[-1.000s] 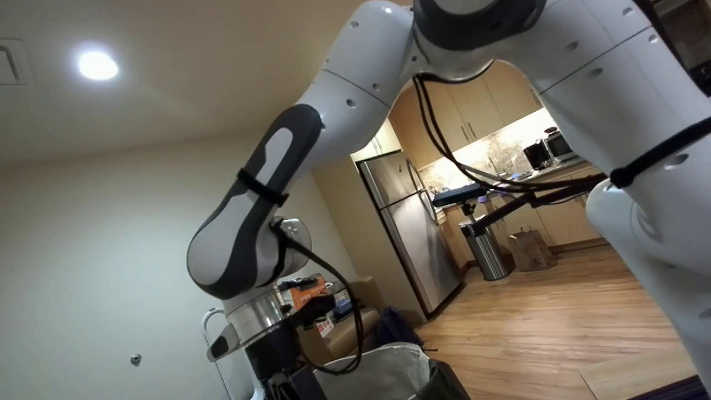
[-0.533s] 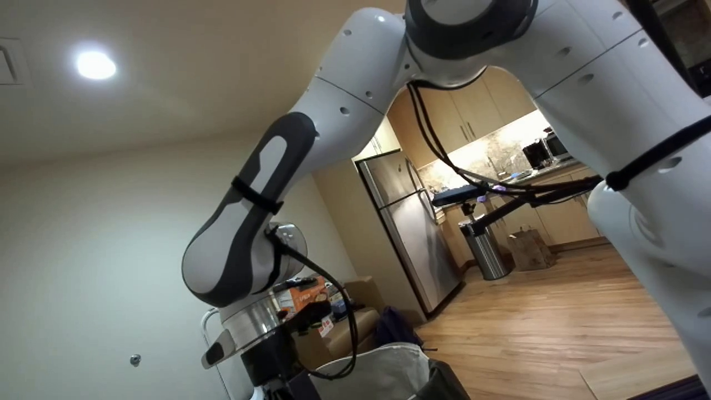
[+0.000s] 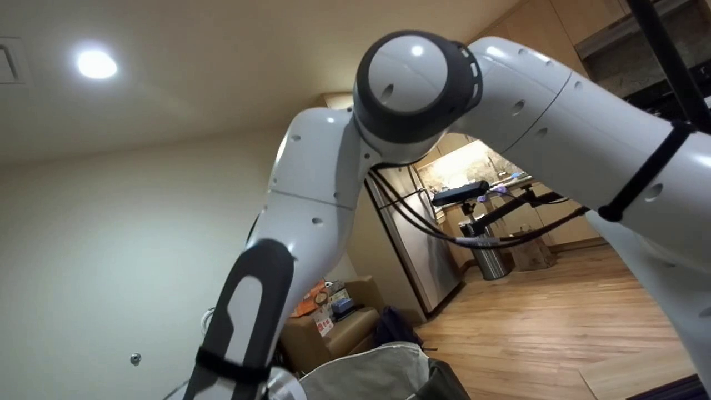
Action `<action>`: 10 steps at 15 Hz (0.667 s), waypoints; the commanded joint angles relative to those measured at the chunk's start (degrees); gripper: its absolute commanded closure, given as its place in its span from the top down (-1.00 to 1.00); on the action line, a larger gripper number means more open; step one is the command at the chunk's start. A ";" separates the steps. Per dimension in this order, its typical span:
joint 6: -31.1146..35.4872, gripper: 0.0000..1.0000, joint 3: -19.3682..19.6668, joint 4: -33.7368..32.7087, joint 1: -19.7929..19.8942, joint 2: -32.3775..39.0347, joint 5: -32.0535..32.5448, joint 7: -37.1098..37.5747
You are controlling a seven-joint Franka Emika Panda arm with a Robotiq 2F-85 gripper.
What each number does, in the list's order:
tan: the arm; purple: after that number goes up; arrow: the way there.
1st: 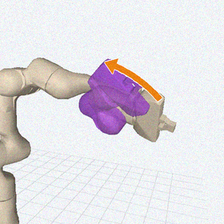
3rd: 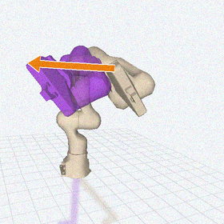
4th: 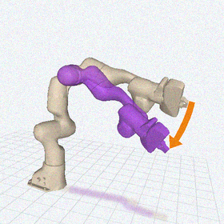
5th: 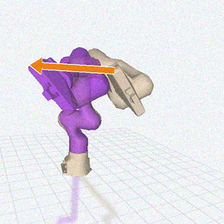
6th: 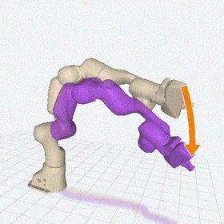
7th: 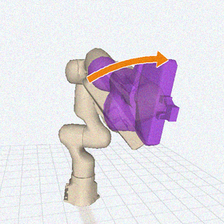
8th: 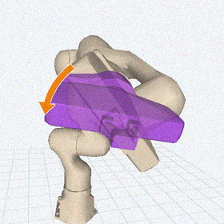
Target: Put the blue piece of clothing into the washing basket.
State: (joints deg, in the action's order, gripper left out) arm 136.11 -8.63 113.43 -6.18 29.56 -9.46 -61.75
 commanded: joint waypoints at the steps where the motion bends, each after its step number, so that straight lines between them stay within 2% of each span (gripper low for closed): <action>1: 10.22 1.00 -2.43 -7.76 -2.29 13.14 7.58 -0.61; 4: 17.88 1.00 -4.19 -15.82 -4.88 24.15 14.60 -1.31; 7: 17.87 1.00 -4.68 -25.51 -7.70 33.04 21.08 -2.15; 8: 17.76 1.00 -5.12 -19.04 -6.21 28.26 20.08 1.10; 10: 17.76 1.00 -5.05 -23.75 -7.72 32.45 21.38 0.85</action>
State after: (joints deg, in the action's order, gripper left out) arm 154.15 -12.75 90.03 -14.77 61.65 10.08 -62.06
